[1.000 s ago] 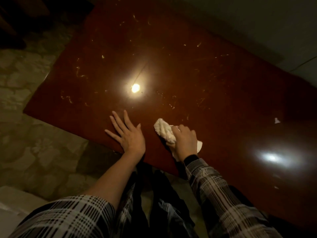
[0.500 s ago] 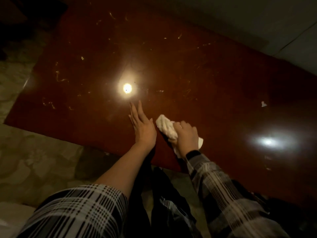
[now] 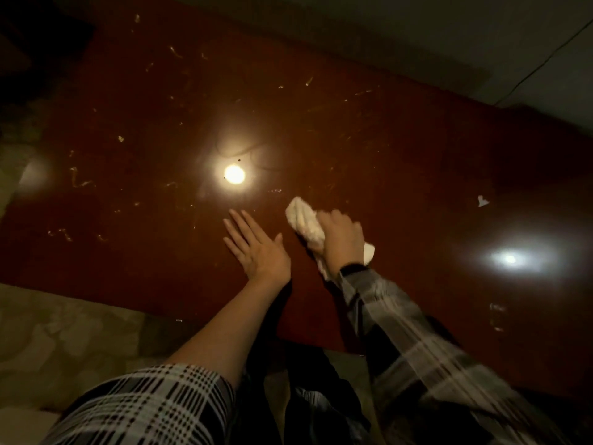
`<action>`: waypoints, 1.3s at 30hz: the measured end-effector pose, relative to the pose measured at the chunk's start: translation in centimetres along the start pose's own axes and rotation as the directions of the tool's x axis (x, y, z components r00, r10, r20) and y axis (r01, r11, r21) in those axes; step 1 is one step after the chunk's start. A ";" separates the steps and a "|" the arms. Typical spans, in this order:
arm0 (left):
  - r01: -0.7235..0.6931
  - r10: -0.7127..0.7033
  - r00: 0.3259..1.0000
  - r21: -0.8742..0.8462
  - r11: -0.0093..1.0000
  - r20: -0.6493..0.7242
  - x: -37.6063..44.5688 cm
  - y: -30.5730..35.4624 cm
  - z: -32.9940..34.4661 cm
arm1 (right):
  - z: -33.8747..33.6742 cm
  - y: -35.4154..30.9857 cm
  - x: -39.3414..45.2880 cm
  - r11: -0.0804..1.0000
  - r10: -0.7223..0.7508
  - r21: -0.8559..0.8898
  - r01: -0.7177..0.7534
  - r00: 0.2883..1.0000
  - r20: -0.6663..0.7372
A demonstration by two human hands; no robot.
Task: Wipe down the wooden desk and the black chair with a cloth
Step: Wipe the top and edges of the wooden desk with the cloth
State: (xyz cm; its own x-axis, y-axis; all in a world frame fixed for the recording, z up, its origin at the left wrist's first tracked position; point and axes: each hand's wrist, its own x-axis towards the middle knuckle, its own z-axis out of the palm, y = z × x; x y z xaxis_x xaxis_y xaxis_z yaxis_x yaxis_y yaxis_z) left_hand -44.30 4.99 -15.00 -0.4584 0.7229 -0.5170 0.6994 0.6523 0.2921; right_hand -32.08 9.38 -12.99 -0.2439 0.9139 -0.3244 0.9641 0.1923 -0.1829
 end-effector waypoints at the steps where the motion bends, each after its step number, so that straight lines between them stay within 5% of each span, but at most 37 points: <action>1: 0.005 -0.005 1.000 -0.001 1.000 0.001 0.0 0.1 0.0 | 0.4 0.4 -1.7 1.000 -0.030 0.002 0.030 0.999 0.014; 6: 0.074 -0.074 0.997 -0.026 0.997 -0.017 -0.5 0.8 -0.1 | -0.2 1.8 -1.0 0.991 -0.122 -0.038 0.125 0.990 0.068; 13: 0.217 -0.208 0.973 -0.094 0.972 0.098 -1.1 6.1 -0.4 | -4.0 3.0 9.2 1.000 -0.011 -0.003 0.011 0.997 -0.075; 21: 0.591 -0.526 0.804 -0.278 0.757 0.276 1.9 9.3 -3.1 | -2.5 7.0 2.8 0.997 -0.074 -0.018 0.075 0.997 0.019; 25: 0.592 -0.530 0.804 -0.281 0.755 0.271 2.5 9.6 -2.2 | -3.2 7.7 6.1 0.992 -0.117 -0.039 0.118 0.993 0.011; 31: 0.576 -0.534 0.817 -0.336 0.745 0.218 2.9 9.4 -0.9 | -6.4 7.2 15.7 0.996 0.045 0.081 -0.036 0.993 -0.111; 39: 0.586 -0.572 0.802 -0.414 0.696 0.173 1.9 10.4 -2.0 | -3.8 8.3 7.1 0.998 -0.061 0.024 0.061 0.998 -0.016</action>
State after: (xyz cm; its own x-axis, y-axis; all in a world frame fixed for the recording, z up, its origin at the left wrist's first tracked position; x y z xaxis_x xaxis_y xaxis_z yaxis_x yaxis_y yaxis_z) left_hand -38.98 13.60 -11.31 -0.6726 0.1669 -0.7209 -0.0088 0.9724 0.2333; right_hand -25.43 18.82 -13.27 -0.3006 0.9061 -0.2976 0.9446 0.2397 -0.2244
